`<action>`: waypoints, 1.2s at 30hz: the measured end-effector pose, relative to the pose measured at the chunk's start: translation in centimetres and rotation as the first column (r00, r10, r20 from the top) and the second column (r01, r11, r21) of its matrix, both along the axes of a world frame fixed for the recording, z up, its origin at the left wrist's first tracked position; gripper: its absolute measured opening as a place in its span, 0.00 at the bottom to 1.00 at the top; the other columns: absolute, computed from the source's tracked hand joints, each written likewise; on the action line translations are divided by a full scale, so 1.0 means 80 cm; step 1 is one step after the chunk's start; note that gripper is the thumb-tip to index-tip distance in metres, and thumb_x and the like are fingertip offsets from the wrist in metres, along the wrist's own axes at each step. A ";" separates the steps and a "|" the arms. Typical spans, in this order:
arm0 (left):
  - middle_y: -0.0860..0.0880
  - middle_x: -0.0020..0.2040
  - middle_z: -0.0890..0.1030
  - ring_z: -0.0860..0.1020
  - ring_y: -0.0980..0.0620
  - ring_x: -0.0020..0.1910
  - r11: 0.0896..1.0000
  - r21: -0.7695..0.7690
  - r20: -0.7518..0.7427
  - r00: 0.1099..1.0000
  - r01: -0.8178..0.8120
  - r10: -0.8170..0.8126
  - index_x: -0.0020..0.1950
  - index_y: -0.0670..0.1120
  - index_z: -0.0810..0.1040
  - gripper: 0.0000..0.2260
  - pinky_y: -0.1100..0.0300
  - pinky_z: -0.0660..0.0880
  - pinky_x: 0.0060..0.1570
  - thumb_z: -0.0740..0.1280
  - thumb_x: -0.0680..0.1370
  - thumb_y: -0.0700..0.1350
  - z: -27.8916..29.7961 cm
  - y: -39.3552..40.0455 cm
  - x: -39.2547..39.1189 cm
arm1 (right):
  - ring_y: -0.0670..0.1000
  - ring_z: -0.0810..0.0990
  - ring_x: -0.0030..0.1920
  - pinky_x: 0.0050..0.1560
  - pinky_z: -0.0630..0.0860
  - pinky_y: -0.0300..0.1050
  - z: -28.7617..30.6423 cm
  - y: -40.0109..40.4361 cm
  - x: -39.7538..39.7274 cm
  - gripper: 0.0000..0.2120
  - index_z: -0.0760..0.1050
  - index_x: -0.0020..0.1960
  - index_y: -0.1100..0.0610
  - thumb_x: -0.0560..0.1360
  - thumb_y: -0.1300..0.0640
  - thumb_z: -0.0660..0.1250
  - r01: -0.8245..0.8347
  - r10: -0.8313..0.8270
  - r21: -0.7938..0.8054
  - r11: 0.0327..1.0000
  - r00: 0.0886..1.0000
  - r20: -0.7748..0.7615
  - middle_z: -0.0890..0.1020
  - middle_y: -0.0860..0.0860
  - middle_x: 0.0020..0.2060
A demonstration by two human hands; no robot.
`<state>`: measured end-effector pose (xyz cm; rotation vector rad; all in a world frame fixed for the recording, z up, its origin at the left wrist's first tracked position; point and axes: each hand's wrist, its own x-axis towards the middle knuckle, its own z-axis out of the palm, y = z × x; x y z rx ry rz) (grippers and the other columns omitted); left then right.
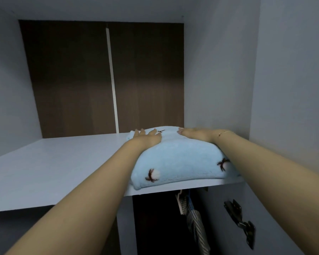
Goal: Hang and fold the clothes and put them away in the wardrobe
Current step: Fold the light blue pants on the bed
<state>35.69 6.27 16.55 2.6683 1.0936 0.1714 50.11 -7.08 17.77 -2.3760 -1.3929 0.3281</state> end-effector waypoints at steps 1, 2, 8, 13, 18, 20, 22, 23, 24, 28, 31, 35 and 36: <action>0.43 0.80 0.42 0.38 0.41 0.78 1.000 -0.001 -0.012 1.000 -0.004 0.004 0.80 0.55 0.45 0.24 0.45 0.38 0.74 0.42 0.84 0.56 0.000 -0.001 -0.001 | 0.50 0.56 0.77 0.76 0.48 0.47 0.000 0.000 0.000 0.29 0.53 0.79 0.46 0.81 0.36 0.46 0.001 -0.001 -0.005 1.000 1.000 0.010 0.57 0.45 0.78; 0.42 0.80 0.42 0.38 0.41 0.78 1.000 -0.006 -0.009 1.000 -0.005 0.005 0.80 0.55 0.45 0.24 0.45 0.38 0.74 0.42 0.84 0.56 0.000 -0.002 -0.003 | 0.50 0.56 0.77 0.76 0.48 0.47 0.000 -0.001 -0.003 0.29 0.53 0.79 0.46 0.81 0.36 0.46 0.003 -0.003 -0.008 1.000 1.000 0.016 0.57 0.45 0.78; 0.42 0.79 0.54 0.51 0.40 0.78 0.987 -0.159 0.286 0.956 -0.012 0.057 0.79 0.47 0.56 0.22 0.48 0.47 0.76 0.48 0.85 0.51 0.013 -0.023 -0.023 | 0.52 0.54 0.78 0.77 0.46 0.55 0.010 -0.017 -0.027 0.29 0.54 0.79 0.49 0.82 0.38 0.49 0.044 -0.046 0.033 0.998 0.996 0.076 0.56 0.49 0.78; 0.51 0.65 0.77 0.72 0.51 0.65 0.978 -0.162 0.683 0.731 0.133 0.014 0.62 0.51 0.79 0.12 0.61 0.65 0.61 0.62 0.80 0.46 0.009 -0.049 -0.083 | 0.55 0.66 0.73 0.73 0.60 0.53 0.019 -0.046 -0.052 0.23 0.68 0.72 0.51 0.80 0.43 0.59 0.064 -0.092 0.299 0.952 0.992 0.081 0.68 0.50 0.74; 0.52 0.76 0.64 0.60 0.60 0.73 0.985 0.098 0.644 0.745 0.144 -0.173 0.74 0.52 0.68 0.19 0.70 0.53 0.65 0.56 0.84 0.51 -0.036 -0.099 -0.146 | 0.49 0.64 0.74 0.75 0.56 0.51 -0.027 -0.085 -0.110 0.23 0.68 0.73 0.48 0.81 0.41 0.56 0.003 -0.112 0.543 0.840 0.980 0.167 0.68 0.47 0.74; 0.52 0.79 0.55 0.54 0.55 0.77 0.984 0.130 0.577 0.797 0.125 -0.178 0.78 0.56 0.59 0.22 0.58 0.51 0.75 0.55 0.83 0.54 -0.053 -0.114 -0.172 | 0.48 0.58 0.77 0.77 0.46 0.54 -0.044 -0.098 -0.136 0.24 0.65 0.75 0.48 0.82 0.42 0.53 -0.011 -0.133 0.528 0.849 0.963 0.234 0.64 0.48 0.76; 0.52 0.80 0.51 0.52 0.53 0.78 0.976 0.183 0.505 0.841 0.117 -0.195 0.79 0.57 0.54 0.24 0.50 0.52 0.76 0.54 0.83 0.55 -0.071 -0.132 -0.197 | 0.48 0.50 0.78 0.77 0.40 0.53 -0.063 -0.116 -0.161 0.26 0.59 0.78 0.48 0.82 0.41 0.52 -0.014 -0.144 0.515 0.857 0.953 0.266 0.57 0.49 0.78; 0.52 0.80 0.50 0.52 0.51 0.78 0.970 0.213 0.485 0.849 0.117 -0.208 0.79 0.57 0.53 0.24 0.49 0.53 0.76 0.54 0.83 0.54 -0.080 -0.142 -0.209 | 0.48 0.47 0.79 0.77 0.39 0.53 -0.073 -0.127 -0.174 0.27 0.56 0.78 0.48 0.82 0.41 0.52 -0.018 -0.145 0.508 0.861 0.949 0.280 0.54 0.49 0.79; 0.51 0.80 0.49 0.52 0.51 0.78 0.962 0.248 0.469 0.854 0.116 -0.224 0.79 0.57 0.53 0.24 0.47 0.53 0.76 0.54 0.83 0.54 -0.090 -0.154 -0.222 | 0.49 0.45 0.79 0.77 0.38 0.54 -0.085 -0.141 -0.187 0.28 0.54 0.79 0.48 0.82 0.41 0.52 -0.021 -0.150 0.502 0.865 0.943 0.298 0.51 0.49 0.79; 0.53 0.80 0.44 0.49 0.52 0.78 0.924 0.342 0.412 0.857 0.170 -0.310 0.79 0.58 0.53 0.24 0.46 0.49 0.77 0.54 0.83 0.55 -0.139 -0.198 -0.274 | 0.52 0.41 0.79 0.77 0.38 0.53 -0.132 -0.205 -0.248 0.29 0.54 0.79 0.48 0.81 0.40 0.52 0.019 -0.242 0.458 0.889 0.868 0.434 0.50 0.49 0.79; 0.54 0.80 0.43 0.46 0.54 0.78 0.897 0.342 0.395 0.823 0.280 -0.408 0.79 0.58 0.52 0.24 0.52 0.43 0.76 0.54 0.83 0.54 -0.186 -0.226 -0.317 | 0.48 0.45 0.79 0.77 0.40 0.47 -0.169 -0.259 -0.306 0.29 0.55 0.79 0.49 0.80 0.41 0.54 0.062 -0.271 0.447 0.892 0.866 0.421 0.53 0.48 0.79; 0.55 0.80 0.45 0.44 0.56 0.78 0.872 0.276 0.349 0.803 0.405 -0.483 0.79 0.58 0.51 0.25 0.54 0.43 0.75 0.54 0.83 0.53 -0.245 -0.269 -0.377 | 0.45 0.49 0.78 0.78 0.47 0.45 -0.219 -0.328 -0.395 0.29 0.54 0.79 0.48 0.81 0.42 0.57 0.174 -0.325 0.399 0.900 0.879 0.349 0.55 0.46 0.78; 0.55 0.80 0.44 0.44 0.55 0.78 0.861 0.267 0.321 0.802 0.434 -0.504 0.79 0.58 0.51 0.25 0.53 0.44 0.76 0.54 0.83 0.54 -0.259 -0.281 -0.390 | 0.45 0.49 0.78 0.78 0.48 0.45 -0.232 -0.347 -0.418 0.30 0.54 0.79 0.49 0.80 0.42 0.57 0.212 -0.347 0.385 0.898 0.879 0.326 0.55 0.46 0.78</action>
